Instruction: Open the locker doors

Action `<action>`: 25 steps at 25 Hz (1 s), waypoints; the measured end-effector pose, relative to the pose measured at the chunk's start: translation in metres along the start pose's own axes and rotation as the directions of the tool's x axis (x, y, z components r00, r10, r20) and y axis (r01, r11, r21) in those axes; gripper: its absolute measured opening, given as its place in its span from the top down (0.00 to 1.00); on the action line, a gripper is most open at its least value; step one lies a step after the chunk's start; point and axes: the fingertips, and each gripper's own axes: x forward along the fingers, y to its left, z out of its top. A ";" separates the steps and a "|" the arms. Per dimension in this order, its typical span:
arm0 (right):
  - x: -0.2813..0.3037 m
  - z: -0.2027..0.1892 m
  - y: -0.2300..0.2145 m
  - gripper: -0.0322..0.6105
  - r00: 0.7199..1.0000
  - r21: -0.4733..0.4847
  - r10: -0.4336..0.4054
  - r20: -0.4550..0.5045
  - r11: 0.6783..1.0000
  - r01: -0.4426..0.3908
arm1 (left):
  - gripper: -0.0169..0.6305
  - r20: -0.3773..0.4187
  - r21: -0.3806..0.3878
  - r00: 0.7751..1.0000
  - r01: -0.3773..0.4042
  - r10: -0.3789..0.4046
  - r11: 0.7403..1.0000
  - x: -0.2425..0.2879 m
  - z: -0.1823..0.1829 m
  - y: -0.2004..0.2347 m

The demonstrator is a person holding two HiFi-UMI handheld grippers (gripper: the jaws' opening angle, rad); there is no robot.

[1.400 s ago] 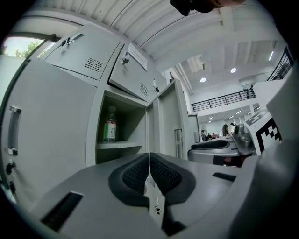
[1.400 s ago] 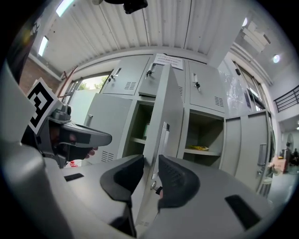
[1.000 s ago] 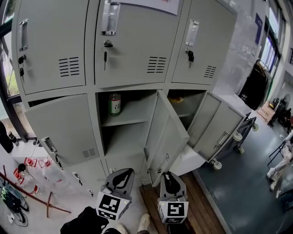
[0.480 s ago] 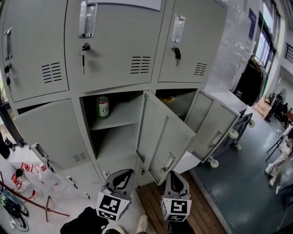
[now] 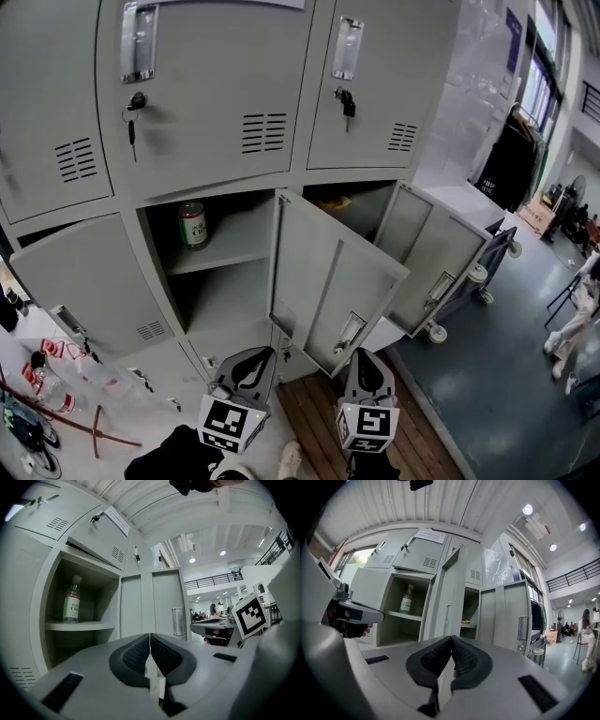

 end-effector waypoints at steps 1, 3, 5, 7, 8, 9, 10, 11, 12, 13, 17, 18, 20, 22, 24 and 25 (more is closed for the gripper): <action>0.002 0.000 -0.003 0.92 1.000 0.002 -0.003 0.000 1.000 0.003 | 0.94 -0.001 0.000 1.000 0.001 -0.001 1.000 0.003 0.000 0.000; 0.005 -0.001 -0.008 0.92 1.000 0.005 -0.008 -0.001 1.000 0.008 | 0.94 -0.003 0.000 1.000 0.002 -0.002 1.000 0.007 0.000 -0.001; 0.009 -0.002 -0.012 0.92 1.000 0.008 -0.010 -0.002 1.000 0.010 | 0.94 -0.005 -0.001 1.000 0.002 -0.002 1.000 0.011 -0.001 -0.001; 0.011 -0.002 -0.014 0.92 1.000 0.011 -0.009 -0.002 1.000 0.009 | 0.94 -0.007 -0.005 1.000 0.001 -0.001 1.000 0.014 -0.002 -0.001; 0.011 -0.002 -0.015 0.92 1.000 0.011 -0.009 -0.001 1.000 0.009 | 0.94 -0.008 -0.006 1.000 0.001 -0.001 1.000 0.015 -0.003 -0.001; 0.012 -0.002 -0.016 0.92 1.000 0.010 -0.008 0.000 1.000 0.008 | 0.94 -0.010 -0.007 1.000 0.001 -0.001 1.000 0.016 -0.003 -0.001; 0.012 -0.002 -0.016 0.92 1.000 0.010 -0.006 0.000 1.000 0.006 | 0.94 -0.010 -0.007 1.000 0.001 -0.001 1.000 0.017 -0.004 -0.001; 0.012 -0.002 -0.016 0.92 1.000 0.009 -0.004 0.000 1.000 0.004 | 0.94 -0.011 -0.008 1.000 0.001 -0.001 1.000 0.018 -0.004 -0.002; 0.013 -0.003 -0.016 0.92 1.000 0.009 -0.002 0.000 1.000 0.002 | 0.94 -0.010 -0.008 1.000 0.001 -0.001 1.000 0.019 -0.005 -0.002; 0.013 -0.003 -0.016 0.92 1.000 0.010 -0.001 0.001 1.000 0.001 | 0.94 -0.010 -0.008 1.000 0.000 -0.001 1.000 0.019 -0.005 -0.002; 0.011 -0.002 -0.014 0.92 1.000 0.012 -0.002 -0.002 1.000 0.002 | 0.94 -0.006 -0.008 1.000 -0.005 0.005 1.000 0.015 -0.003 0.000; 0.010 -0.002 -0.014 0.92 1.000 0.011 -0.004 -0.002 1.000 0.004 | 0.94 -0.003 -0.007 1.000 -0.007 0.007 1.000 0.014 -0.002 0.001; 0.009 -0.001 -0.014 0.92 1.000 0.011 -0.007 0.001 1.000 0.007 | 0.94 0.001 -0.006 1.000 -0.016 0.016 1.000 0.010 -0.001 0.004; 0.005 0.002 -0.013 0.92 1.000 0.009 -0.010 0.007 1.000 0.010 | 0.94 0.007 -0.005 1.000 -0.023 0.023 1.000 0.005 0.000 0.006; 0.000 0.007 -0.010 0.92 1.000 0.005 -0.009 0.015 1.000 0.009 | 0.94 0.016 -0.004 1.000 -0.023 0.023 1.000 0.000 0.005 0.007; -0.003 0.010 -0.007 0.92 1.000 0.002 -0.005 0.020 1.000 0.005 | 0.94 0.020 -0.003 1.000 -0.024 0.024 1.000 -0.003 0.007 0.008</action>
